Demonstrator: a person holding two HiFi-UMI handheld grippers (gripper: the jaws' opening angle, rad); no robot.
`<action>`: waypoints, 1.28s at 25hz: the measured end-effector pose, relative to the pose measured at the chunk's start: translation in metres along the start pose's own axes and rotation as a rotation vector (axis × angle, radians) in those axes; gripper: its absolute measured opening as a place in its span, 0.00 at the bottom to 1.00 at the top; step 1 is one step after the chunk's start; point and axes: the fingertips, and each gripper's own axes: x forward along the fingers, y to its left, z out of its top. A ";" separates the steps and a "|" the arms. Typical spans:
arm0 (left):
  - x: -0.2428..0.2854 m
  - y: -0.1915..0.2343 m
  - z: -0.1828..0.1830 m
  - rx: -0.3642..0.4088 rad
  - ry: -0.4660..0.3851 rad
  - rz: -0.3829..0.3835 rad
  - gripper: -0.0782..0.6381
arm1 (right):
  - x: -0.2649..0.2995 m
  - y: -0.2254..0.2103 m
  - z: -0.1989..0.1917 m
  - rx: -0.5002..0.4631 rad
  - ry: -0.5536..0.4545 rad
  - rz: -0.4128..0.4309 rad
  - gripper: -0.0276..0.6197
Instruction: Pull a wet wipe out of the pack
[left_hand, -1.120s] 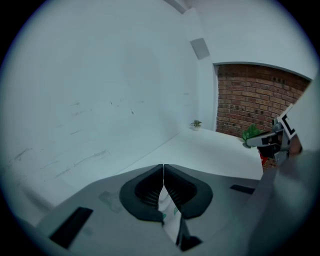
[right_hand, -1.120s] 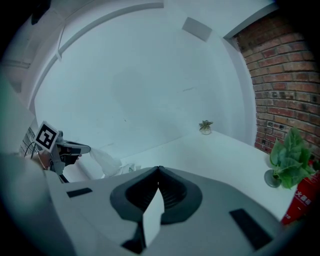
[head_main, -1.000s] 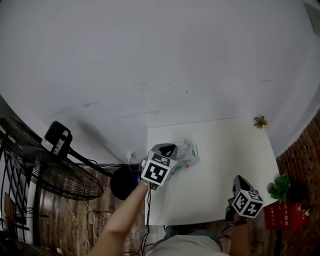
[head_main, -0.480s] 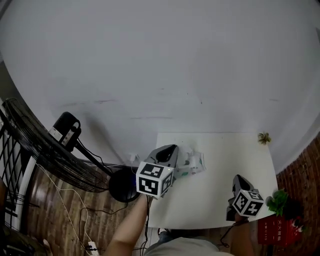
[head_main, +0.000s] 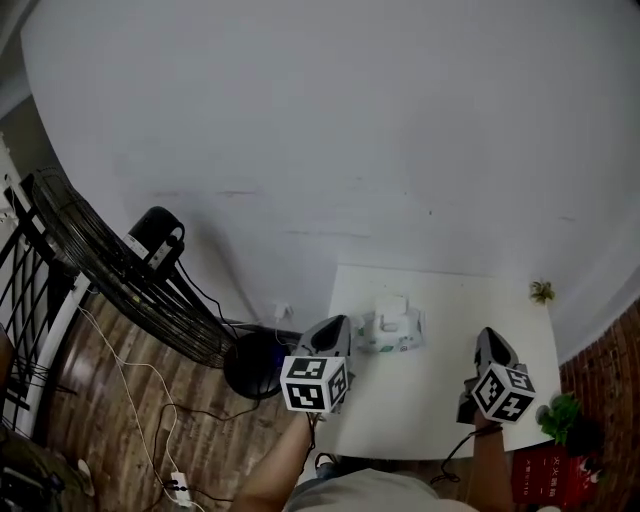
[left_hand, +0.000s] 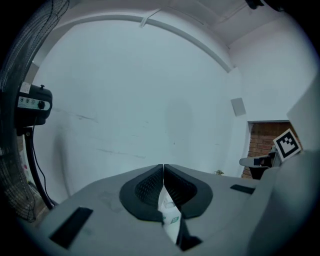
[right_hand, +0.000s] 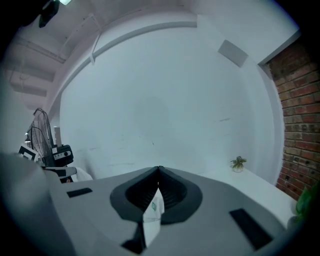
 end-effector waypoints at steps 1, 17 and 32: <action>-0.001 0.001 -0.002 -0.004 0.003 0.001 0.13 | 0.001 0.002 0.000 0.002 -0.004 0.000 0.04; -0.006 -0.002 0.010 0.026 0.011 -0.040 0.13 | -0.004 0.017 -0.013 0.001 -0.032 -0.006 0.04; -0.006 -0.031 0.005 0.046 0.048 -0.137 0.13 | -0.014 0.010 -0.014 0.018 -0.043 -0.043 0.04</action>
